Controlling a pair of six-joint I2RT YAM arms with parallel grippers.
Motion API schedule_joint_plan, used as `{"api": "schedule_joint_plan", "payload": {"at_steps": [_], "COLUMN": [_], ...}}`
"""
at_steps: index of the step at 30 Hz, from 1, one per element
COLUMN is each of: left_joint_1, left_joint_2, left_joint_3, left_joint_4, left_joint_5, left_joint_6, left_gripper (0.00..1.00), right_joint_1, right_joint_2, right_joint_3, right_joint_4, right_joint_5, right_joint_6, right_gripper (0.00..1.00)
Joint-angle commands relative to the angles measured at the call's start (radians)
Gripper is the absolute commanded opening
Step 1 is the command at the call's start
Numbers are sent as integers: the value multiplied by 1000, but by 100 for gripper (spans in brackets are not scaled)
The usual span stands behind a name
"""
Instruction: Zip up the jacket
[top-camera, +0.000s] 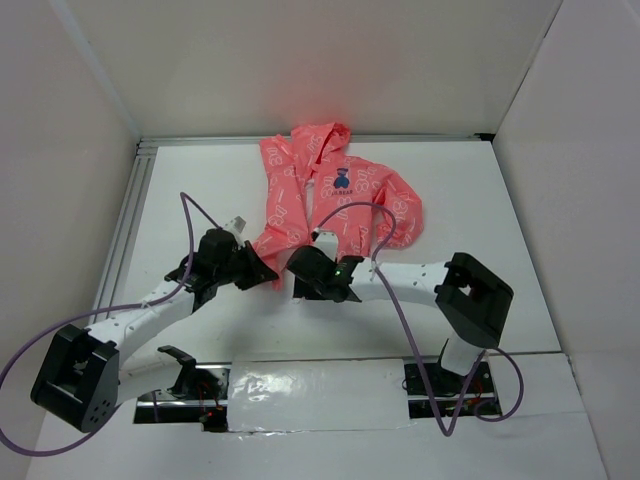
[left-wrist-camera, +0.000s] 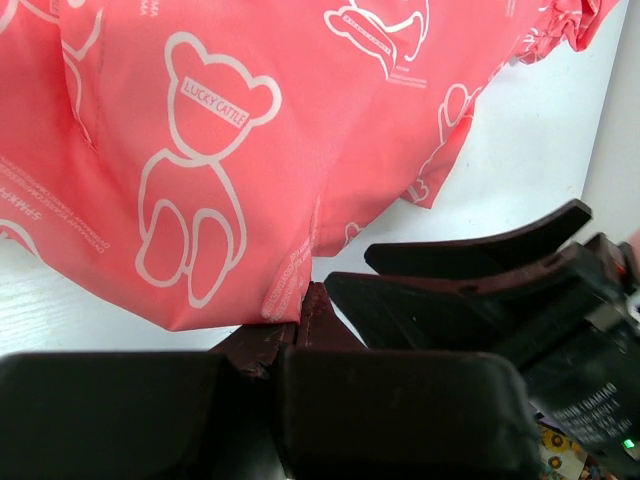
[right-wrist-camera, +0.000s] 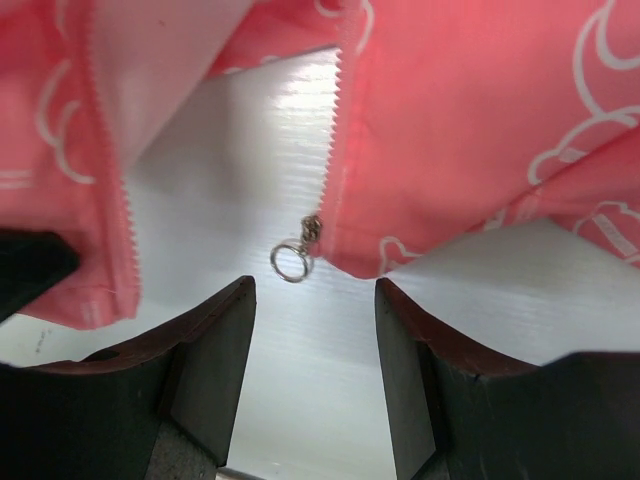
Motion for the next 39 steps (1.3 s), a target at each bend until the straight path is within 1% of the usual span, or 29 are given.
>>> {"api": "schedule_joint_plan", "payload": {"at_steps": [1,5,12,16,18,24,30,31,32,33,35,38,39], "left_joint_1": [5,5,5,5,5,5,5,5,5,5,5,5,5], "left_joint_2": [-5,-14,-23,-23,-23,-23,-33,-33,-33,-33,-33,-33,-33], "left_joint_3": [24,24,24,24,24,24,15,15,15,15,15,15,15], "left_joint_4": [11,-9,-9,-9,-9,-9,-9,-9,-9,-18,-18,-18,-18], "left_joint_5": [-6,-15,-25,-25,-25,-25,-34,-34,-34,-34,-34,-34,-34], "left_joint_6": [13,22,22,22,22,22,22,22,22,22,31,31,31], "left_gripper": [0,0,0,0,0,0,0,0,0,0,0,0,0], "right_joint_1": [8,-1,-30,-41,-59,-59,-59,-59,-59,-59,-59,-50,-50], "right_joint_2": [22,65,74,85,94,128,172,172,181,181,181,155,145], "right_joint_3": [60,73,62,53,53,53,44,44,53,53,53,53,53], "right_joint_4": [-34,-43,-54,-42,-29,6,17,17,6,6,6,-3,-3], "right_joint_5": [70,70,89,79,48,16,-4,-4,-4,-4,5,16,16], "right_joint_6": [1,1,1,1,-9,-18,-18,-18,-18,-18,-18,-18,-18], "right_gripper": [59,58,58,57,56,53,53,52,48,46,46,48,55]}}
